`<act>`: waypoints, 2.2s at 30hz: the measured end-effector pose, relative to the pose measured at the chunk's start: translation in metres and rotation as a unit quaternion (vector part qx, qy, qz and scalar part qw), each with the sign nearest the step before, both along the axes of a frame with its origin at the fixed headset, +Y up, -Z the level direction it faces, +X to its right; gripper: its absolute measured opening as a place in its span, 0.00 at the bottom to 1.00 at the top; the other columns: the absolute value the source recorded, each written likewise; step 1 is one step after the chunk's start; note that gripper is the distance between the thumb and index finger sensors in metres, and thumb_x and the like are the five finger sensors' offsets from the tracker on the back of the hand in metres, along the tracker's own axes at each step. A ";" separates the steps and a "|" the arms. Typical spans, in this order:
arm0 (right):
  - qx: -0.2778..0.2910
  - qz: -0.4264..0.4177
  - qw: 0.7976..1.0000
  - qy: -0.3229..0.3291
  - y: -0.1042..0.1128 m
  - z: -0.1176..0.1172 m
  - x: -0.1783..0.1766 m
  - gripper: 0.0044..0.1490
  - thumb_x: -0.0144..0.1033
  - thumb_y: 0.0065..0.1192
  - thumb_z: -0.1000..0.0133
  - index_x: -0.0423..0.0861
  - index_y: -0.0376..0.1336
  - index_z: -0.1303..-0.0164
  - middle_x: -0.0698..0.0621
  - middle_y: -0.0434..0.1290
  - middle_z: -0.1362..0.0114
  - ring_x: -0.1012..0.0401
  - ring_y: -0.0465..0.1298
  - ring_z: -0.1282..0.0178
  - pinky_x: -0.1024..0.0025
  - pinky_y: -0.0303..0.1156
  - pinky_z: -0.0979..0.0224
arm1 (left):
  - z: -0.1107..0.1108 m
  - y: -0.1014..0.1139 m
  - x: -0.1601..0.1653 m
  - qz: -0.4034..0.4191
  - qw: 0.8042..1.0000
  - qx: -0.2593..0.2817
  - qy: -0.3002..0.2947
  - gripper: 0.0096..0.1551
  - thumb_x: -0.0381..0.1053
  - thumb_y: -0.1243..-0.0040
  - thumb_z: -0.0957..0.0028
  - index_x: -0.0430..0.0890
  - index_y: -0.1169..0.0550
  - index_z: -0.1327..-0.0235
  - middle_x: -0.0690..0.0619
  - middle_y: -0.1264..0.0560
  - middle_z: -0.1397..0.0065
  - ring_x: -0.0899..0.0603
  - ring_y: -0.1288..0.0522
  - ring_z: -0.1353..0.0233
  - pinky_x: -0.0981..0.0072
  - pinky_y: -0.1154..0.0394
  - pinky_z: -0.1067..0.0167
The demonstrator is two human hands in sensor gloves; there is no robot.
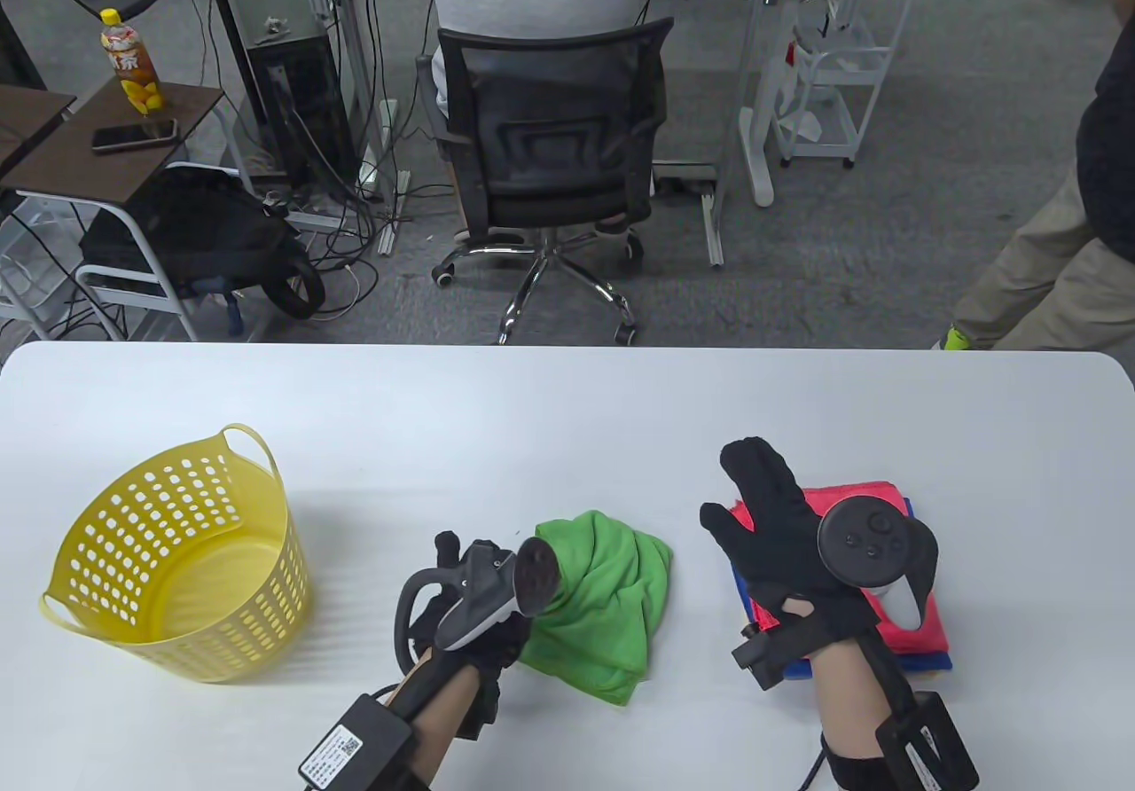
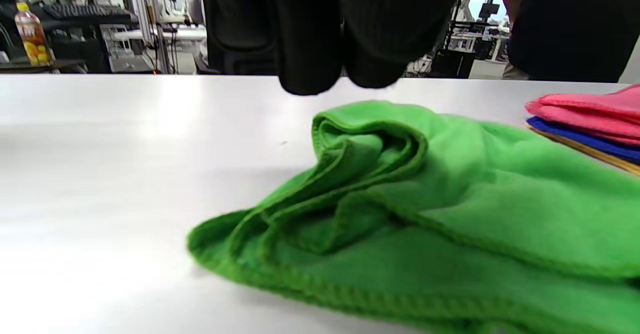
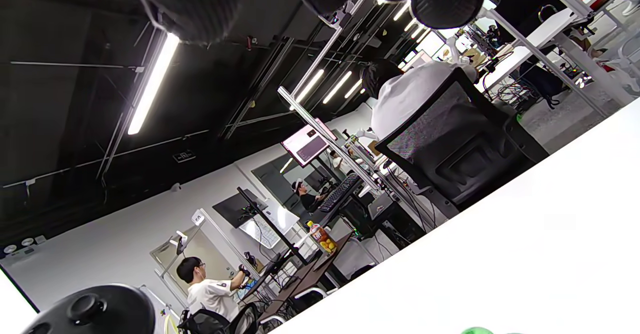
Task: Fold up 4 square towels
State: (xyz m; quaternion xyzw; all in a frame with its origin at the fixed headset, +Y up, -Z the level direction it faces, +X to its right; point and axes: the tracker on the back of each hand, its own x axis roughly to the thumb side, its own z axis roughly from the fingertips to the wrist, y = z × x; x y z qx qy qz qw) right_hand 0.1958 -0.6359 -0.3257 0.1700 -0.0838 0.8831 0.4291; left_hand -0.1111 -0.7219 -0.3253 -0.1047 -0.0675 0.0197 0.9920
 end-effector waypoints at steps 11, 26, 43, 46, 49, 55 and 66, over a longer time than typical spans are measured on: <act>0.008 0.008 1.000 0.008 -0.001 0.001 -0.007 0.49 0.49 0.59 0.41 0.34 0.51 0.17 0.22 0.49 0.16 0.28 0.58 0.22 0.20 0.49 0.30 | 0.005 -0.048 -0.008 -0.146 0.989 -0.014 -0.007 0.26 0.57 0.36 0.49 0.69 0.21 0.35 0.62 0.22 0.27 0.46 0.31 0.17 0.36 0.52 0.16; 0.004 0.013 1.000 0.014 -0.004 0.000 -0.010 0.49 0.49 0.59 0.41 0.34 0.51 0.16 0.22 0.50 0.16 0.28 0.58 0.22 0.20 0.49 0.30 | -0.008 -0.012 0.008 -0.089 0.994 0.057 0.014 0.21 0.61 0.38 0.51 0.64 0.19 0.45 0.60 0.18 0.31 0.46 0.26 0.21 0.37 0.48 0.16; 0.044 -0.051 0.998 0.010 0.024 0.030 -0.014 0.48 0.51 0.60 0.42 0.32 0.56 0.20 0.24 0.61 0.21 0.34 0.68 0.29 0.21 0.50 0.31 | 0.025 0.286 0.070 -0.050 0.949 0.304 0.070 0.21 0.56 0.37 0.48 0.53 0.16 0.45 0.60 0.11 0.56 0.52 0.16 0.37 0.40 0.41 0.17; 0.070 -0.073 0.995 -0.010 0.035 0.044 -0.014 0.44 0.50 0.61 0.42 0.32 0.61 0.24 0.27 0.69 0.29 0.38 0.74 0.38 0.24 0.54 0.31 | 0.030 0.307 0.062 -0.008 0.942 0.322 0.096 0.22 0.58 0.39 0.48 0.52 0.15 0.46 0.60 0.11 0.56 0.51 0.16 0.36 0.38 0.41 0.17; 0.087 -0.086 0.993 0.001 0.042 0.056 -0.020 0.40 0.48 0.62 0.42 0.33 0.64 0.28 0.29 0.73 0.33 0.42 0.77 0.43 0.27 0.57 0.32 | 0.031 0.312 0.047 0.051 0.934 0.338 0.109 0.22 0.60 0.40 0.47 0.53 0.15 0.46 0.60 0.12 0.55 0.50 0.17 0.33 0.36 0.43 0.17; 0.084 -0.036 0.995 0.026 0.038 0.065 -0.048 0.38 0.49 0.64 0.42 0.34 0.67 0.31 0.31 0.76 0.36 0.44 0.79 0.46 0.27 0.59 0.32 | 0.032 0.304 0.028 0.104 0.928 0.338 0.121 0.19 0.63 0.40 0.46 0.58 0.16 0.48 0.57 0.16 0.38 0.45 0.25 0.22 0.33 0.46 0.17; -0.089 0.126 0.987 0.042 -0.040 0.024 -0.102 0.61 0.55 0.68 0.46 0.29 0.47 0.17 0.24 0.57 0.19 0.36 0.70 0.29 0.21 0.54 0.32 | 0.047 0.301 0.043 0.140 0.925 0.338 0.097 0.20 0.63 0.38 0.45 0.51 0.14 0.54 0.55 0.21 0.28 0.42 0.29 0.19 0.33 0.47 0.17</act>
